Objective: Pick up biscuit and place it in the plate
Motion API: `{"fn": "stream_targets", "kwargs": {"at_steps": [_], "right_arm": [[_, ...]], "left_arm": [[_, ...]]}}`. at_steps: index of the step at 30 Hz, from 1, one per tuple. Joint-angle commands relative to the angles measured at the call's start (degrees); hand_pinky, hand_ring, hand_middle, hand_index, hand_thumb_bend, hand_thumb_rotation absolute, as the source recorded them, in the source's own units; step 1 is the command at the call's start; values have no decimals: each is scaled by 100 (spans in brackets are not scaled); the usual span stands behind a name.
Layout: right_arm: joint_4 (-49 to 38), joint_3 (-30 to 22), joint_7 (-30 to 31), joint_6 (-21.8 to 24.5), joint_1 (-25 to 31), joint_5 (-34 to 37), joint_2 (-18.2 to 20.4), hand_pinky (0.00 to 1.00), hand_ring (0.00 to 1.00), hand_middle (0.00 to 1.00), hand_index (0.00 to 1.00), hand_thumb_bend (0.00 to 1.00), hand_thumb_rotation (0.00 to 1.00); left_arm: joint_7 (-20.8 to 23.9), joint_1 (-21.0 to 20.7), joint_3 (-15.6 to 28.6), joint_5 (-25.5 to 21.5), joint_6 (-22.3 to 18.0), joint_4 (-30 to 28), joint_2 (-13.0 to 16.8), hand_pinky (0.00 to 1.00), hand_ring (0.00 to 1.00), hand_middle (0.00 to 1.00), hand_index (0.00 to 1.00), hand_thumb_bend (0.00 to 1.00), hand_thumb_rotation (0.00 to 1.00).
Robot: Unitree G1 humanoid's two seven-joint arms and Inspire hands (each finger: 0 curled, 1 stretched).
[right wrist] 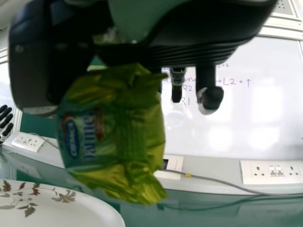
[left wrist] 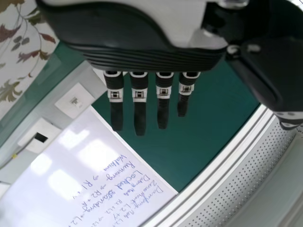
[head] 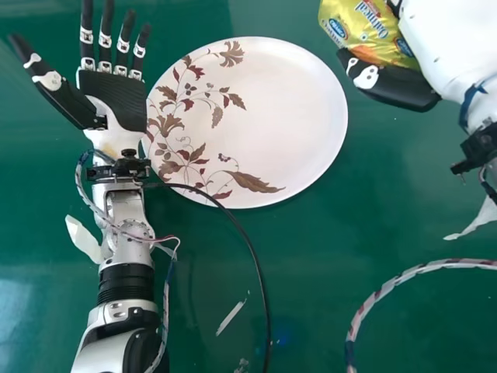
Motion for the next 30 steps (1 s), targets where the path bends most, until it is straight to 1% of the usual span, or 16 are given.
{"fn": "stream_targets", "kwargs": {"at_steps": [1, 7, 9, 14, 17, 18, 20, 22, 24, 28, 30], "right_arm": [[-49, 70, -14, -89, -149, -53, 18, 0, 0, 1, 5, 1, 0], [85, 245, 6, -199, -332, -92, 76, 0, 0, 0, 5, 0, 0], [169, 321, -104, -264, -389, -117, 110, 0, 0, 0, 5, 0, 0], [447, 559, -319, -384, -600, -190, 281, 0, 0, 0, 5, 0, 0], [591, 726, -353, -447, -764, -291, 356, 0, 0, 0, 5, 0, 0], [648, 769, -389, -486, -811, -287, 374, 0, 0, 0, 5, 0, 0], [757, 838, -402, -509, -894, -227, 449, 0, 0, 0, 6, 0, 0], [863, 902, -364, -509, -976, -172, 531, 0, 0, 0, 6, 0, 0], [978, 975, -410, -538, -1046, -199, 578, 0, 0, 0, 6, 0, 0], [1206, 1153, -596, -659, -1168, -382, 593, 0, 0, 0, 6, 0, 0], [1300, 1224, -640, -707, -1216, -408, 608, 0, 0, 0, 6, 0, 0]], "left_arm": [[111, 484, 49, 54, 102, 554, -179, 77, 77, 86, 94, 99, 52], [14, 462, 107, -17, 167, 571, -181, 79, 79, 87, 94, 98, 54], [-1, 454, 120, -27, 153, 585, -180, 77, 79, 86, 93, 99, 53], [60, 419, 142, -13, 166, 621, -165, 76, 78, 87, 92, 100, 50], [31, 403, 157, -26, 165, 641, -163, 78, 79, 88, 92, 100, 52], [39, 400, 160, -20, 161, 646, -164, 77, 79, 87, 91, 100, 53], [43, 398, 162, 0, 138, 656, -164, 76, 80, 88, 91, 100, 52], [31, 388, 171, 1, 121, 677, -164, 79, 81, 88, 93, 99, 51], [29, 378, 186, -24, 142, 681, -171, 79, 82, 88, 93, 99, 51], [-37, 369, 192, -9, 113, 710, -160, 77, 79, 87, 92, 100, 54], [-1, 370, 195, -1, 125, 701, -164, 76, 79, 86, 92, 100, 54]]}}
